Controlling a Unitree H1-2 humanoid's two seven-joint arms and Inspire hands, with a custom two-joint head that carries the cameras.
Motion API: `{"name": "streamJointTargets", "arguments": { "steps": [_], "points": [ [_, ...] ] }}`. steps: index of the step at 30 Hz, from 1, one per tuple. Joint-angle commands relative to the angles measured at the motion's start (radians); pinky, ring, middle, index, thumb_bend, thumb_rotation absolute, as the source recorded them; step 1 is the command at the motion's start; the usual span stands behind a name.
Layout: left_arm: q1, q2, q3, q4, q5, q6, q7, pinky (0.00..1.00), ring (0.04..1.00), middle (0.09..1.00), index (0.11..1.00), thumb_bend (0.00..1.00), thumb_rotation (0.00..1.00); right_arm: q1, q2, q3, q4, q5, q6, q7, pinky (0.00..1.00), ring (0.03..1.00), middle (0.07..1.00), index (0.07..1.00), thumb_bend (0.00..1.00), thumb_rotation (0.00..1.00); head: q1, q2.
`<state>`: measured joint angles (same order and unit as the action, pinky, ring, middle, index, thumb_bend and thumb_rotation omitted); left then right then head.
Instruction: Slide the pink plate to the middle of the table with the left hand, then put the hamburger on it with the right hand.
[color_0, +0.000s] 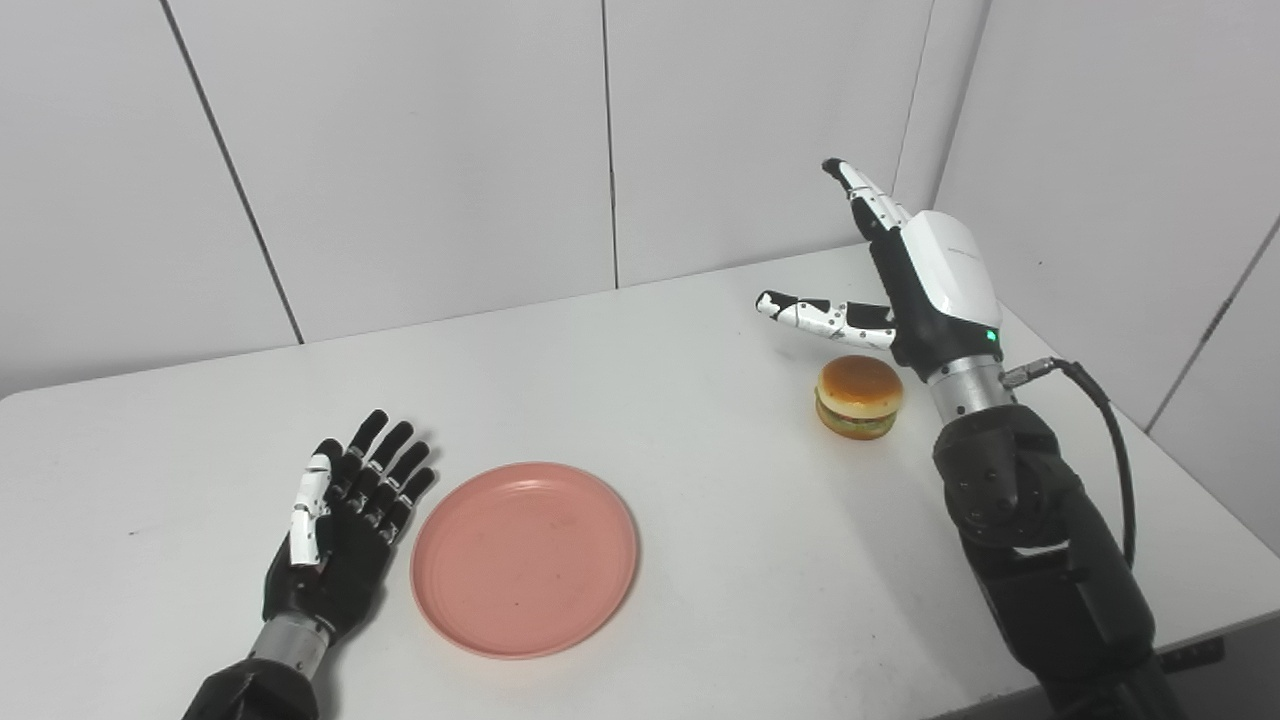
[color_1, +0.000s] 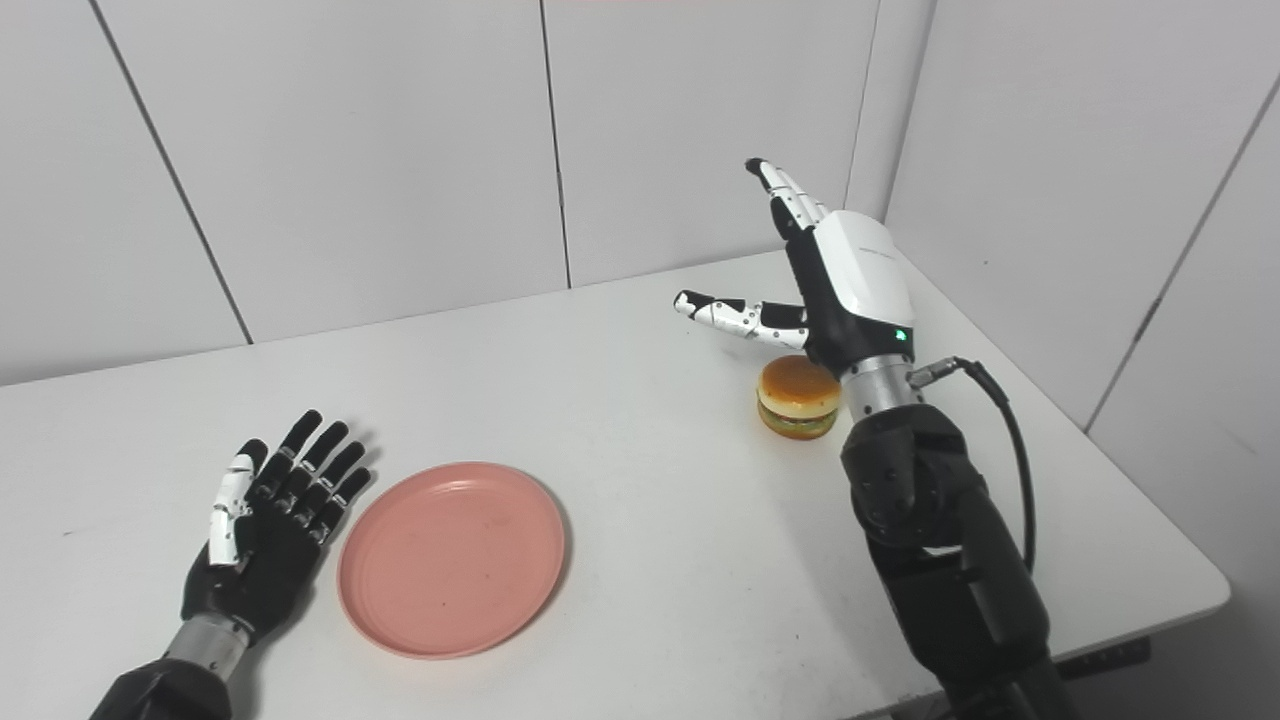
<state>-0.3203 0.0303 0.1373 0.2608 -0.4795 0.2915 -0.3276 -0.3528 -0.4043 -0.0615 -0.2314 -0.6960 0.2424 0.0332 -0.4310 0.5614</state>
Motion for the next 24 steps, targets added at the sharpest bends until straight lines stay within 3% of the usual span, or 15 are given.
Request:
{"name": "streamJointTargets", "arguments": {
  "steps": [1, 8, 24],
  "points": [
    [0.009, 0.017, 0.006, 0.033, 0.004, 0.017, 0.01, 0.96, 0.941, 0.947, 0.939, 0.33, 1.0, -0.049, -0.044, -0.014, -0.016, -0.028, 0.039, 0.016, 0.73, 0.875, 0.94, 0.951, 0.86, 0.64, -0.001, 0.001],
    [0.008, 0.02, 0.011, 0.025, 0.007, 0.026, 0.031, 0.94, 0.923, 0.924, 0.917, 0.34, 1.0, -0.046, -0.105, -0.003, 0.026, -0.072, 0.137, 0.104, 0.66, 0.859, 0.976, 0.996, 0.9, 0.59, -0.006, 0.004],
    [0.011, 0.029, 0.02, 0.002, -0.013, 0.062, 0.048, 0.95, 0.924, 0.926, 0.915, 0.34, 1.0, -0.006, -0.117, 0.013, 0.118, -0.076, 0.185, 0.113, 0.69, 0.902, 0.985, 0.999, 1.0, 0.66, -0.014, 0.022]
  ]
}}
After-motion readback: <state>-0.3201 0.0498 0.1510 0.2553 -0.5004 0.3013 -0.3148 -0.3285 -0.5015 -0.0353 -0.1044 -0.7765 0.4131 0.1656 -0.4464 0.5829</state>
